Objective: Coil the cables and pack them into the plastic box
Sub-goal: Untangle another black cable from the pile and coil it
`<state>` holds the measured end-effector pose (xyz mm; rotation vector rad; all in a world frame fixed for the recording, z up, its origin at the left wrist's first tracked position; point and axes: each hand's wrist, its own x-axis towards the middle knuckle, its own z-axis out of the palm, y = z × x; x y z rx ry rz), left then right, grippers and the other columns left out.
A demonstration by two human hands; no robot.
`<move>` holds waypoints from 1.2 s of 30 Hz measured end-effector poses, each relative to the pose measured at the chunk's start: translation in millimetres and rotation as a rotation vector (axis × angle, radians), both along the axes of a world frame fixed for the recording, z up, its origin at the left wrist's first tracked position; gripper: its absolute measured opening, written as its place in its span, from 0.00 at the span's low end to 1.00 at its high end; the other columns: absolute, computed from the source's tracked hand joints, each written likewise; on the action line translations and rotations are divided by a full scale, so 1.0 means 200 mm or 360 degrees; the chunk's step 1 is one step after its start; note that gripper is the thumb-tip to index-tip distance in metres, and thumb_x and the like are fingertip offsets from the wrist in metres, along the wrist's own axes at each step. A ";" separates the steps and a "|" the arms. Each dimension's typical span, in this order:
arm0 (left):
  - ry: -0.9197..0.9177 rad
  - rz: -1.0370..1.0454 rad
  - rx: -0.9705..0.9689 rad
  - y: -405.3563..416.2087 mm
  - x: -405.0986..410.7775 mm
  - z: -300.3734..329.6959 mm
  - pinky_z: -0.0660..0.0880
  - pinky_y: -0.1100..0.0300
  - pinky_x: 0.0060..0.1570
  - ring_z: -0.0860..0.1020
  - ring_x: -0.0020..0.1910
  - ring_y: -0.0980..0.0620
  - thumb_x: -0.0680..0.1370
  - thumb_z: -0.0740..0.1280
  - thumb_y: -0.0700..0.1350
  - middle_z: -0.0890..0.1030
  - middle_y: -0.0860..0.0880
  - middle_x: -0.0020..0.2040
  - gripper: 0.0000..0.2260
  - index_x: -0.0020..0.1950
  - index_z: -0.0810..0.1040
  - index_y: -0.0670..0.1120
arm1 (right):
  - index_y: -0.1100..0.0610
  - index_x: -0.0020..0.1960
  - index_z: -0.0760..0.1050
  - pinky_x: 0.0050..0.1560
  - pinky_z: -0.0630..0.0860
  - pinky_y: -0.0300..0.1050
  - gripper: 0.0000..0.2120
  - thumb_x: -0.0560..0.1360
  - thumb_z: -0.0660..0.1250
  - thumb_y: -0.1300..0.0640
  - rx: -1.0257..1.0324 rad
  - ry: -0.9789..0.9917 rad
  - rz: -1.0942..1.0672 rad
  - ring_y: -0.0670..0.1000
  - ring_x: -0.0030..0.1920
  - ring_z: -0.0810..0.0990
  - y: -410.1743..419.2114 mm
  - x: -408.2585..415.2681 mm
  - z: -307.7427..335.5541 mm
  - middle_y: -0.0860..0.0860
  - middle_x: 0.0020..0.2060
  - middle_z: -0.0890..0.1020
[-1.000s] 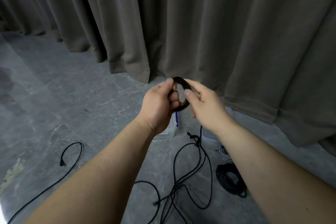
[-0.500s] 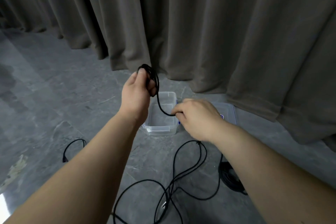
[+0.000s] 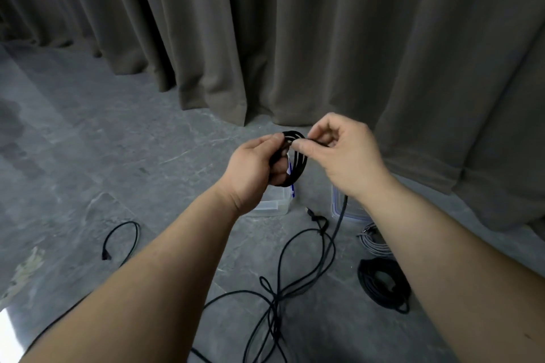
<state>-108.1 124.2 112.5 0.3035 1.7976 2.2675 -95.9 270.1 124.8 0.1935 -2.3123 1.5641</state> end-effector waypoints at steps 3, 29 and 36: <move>-0.0033 -0.0028 -0.0026 -0.01 -0.01 -0.01 0.58 0.67 0.23 0.58 0.23 0.58 0.84 0.54 0.42 0.62 0.53 0.26 0.14 0.38 0.66 0.44 | 0.50 0.38 0.77 0.40 0.71 0.39 0.10 0.72 0.72 0.63 0.0071 -0.0142 0.0113 0.43 0.33 0.74 0.05 -0.02 -0.01 0.46 0.33 0.79; -0.0180 -0.0066 0.0307 0.07 0.00 -0.01 0.63 0.66 0.29 0.61 0.23 0.57 0.84 0.52 0.51 0.61 0.53 0.24 0.19 0.35 0.65 0.46 | 0.52 0.65 0.76 0.50 0.77 0.41 0.18 0.77 0.66 0.61 0.0088 0.0020 -0.0201 0.44 0.43 0.82 -0.05 -0.01 -0.15 0.48 0.43 0.85; -0.0357 0.0006 0.0468 0.11 0.01 0.01 0.65 0.63 0.35 0.61 0.24 0.57 0.84 0.52 0.49 0.62 0.53 0.26 0.17 0.38 0.68 0.46 | 0.54 0.61 0.79 0.54 0.77 0.35 0.15 0.76 0.67 0.62 -0.0037 0.0116 -0.0348 0.39 0.45 0.81 -0.01 0.00 -0.19 0.48 0.48 0.85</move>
